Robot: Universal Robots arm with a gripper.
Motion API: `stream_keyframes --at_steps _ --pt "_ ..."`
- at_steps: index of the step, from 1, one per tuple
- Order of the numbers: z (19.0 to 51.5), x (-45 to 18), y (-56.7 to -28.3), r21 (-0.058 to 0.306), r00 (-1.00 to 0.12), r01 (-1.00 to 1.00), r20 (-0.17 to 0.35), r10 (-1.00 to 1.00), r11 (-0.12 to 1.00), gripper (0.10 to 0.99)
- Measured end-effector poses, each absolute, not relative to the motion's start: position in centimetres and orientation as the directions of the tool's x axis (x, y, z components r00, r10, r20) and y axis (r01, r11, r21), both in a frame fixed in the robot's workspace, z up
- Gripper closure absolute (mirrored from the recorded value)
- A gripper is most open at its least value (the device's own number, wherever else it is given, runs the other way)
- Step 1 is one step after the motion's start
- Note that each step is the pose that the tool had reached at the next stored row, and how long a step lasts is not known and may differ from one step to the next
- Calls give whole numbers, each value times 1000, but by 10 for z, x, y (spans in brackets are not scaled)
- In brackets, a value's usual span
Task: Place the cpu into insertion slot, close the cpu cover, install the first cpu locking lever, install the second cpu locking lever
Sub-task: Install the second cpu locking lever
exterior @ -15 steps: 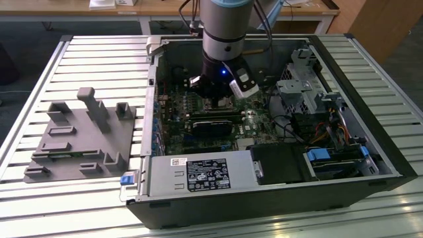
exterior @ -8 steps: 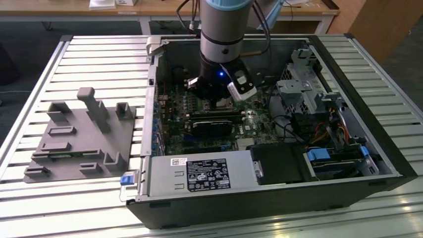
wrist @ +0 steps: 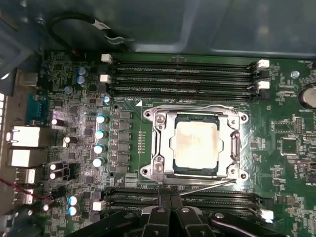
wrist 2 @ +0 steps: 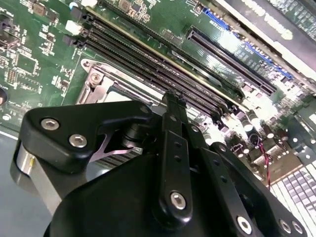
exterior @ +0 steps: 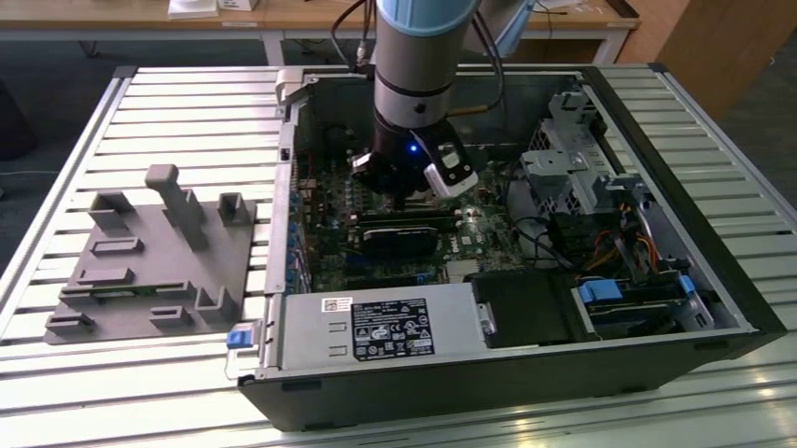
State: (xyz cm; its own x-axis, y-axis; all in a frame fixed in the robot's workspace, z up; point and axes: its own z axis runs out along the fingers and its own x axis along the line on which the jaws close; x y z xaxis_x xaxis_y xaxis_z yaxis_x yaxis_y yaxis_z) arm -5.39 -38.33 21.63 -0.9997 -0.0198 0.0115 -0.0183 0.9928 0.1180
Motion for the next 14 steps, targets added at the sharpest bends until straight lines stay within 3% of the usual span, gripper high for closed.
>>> stream_keyframes --at_steps 14 --pt "213 -66 -396 186 -1000 -19 8 -21 982 980"
